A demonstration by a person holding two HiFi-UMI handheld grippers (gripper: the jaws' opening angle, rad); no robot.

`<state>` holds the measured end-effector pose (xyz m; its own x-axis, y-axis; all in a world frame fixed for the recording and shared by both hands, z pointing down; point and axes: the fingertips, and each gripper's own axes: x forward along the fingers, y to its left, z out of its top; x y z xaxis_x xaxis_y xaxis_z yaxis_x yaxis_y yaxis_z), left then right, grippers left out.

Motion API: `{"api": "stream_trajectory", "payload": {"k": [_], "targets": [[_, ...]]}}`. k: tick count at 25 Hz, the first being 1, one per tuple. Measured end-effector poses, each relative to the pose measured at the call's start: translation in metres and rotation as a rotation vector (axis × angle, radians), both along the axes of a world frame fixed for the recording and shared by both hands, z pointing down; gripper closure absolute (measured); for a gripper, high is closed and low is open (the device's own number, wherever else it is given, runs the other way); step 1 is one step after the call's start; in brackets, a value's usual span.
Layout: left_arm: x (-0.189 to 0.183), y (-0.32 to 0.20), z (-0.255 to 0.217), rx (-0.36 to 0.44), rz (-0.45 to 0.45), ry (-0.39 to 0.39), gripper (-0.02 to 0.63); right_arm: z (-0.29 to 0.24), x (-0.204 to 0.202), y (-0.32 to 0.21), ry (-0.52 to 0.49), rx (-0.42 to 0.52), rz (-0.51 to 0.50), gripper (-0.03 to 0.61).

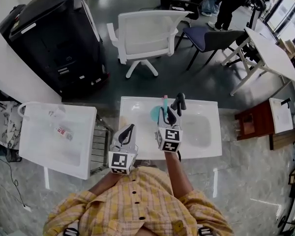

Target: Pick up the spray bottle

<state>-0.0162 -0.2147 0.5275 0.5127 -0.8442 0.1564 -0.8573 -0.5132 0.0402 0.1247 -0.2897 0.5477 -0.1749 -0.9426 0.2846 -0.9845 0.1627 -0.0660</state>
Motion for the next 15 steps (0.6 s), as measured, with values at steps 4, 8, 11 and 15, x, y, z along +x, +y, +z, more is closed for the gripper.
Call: {"api": "stream_trajectory", "payload": {"k": [4, 8, 11, 15], "targets": [[-0.007, 0.011, -0.006, 0.018, 0.016, -0.011, 0.614, -0.011, -0.003, 0.019, -0.029, 0.015, 0.013, 0.489], [-0.013, 0.019, -0.015, 0.029, 0.028, -0.002, 0.615, -0.025, -0.009, 0.039, -0.046, 0.036, 0.017, 0.489], [-0.019, 0.026, -0.022, 0.03, 0.034, 0.019, 0.614, -0.035, -0.015, 0.054, -0.054, 0.053, 0.02, 0.489], [-0.022, 0.035, -0.026, 0.041, 0.047, 0.026, 0.615, -0.047, -0.021, 0.073, -0.055, 0.076, 0.022, 0.489]]}}
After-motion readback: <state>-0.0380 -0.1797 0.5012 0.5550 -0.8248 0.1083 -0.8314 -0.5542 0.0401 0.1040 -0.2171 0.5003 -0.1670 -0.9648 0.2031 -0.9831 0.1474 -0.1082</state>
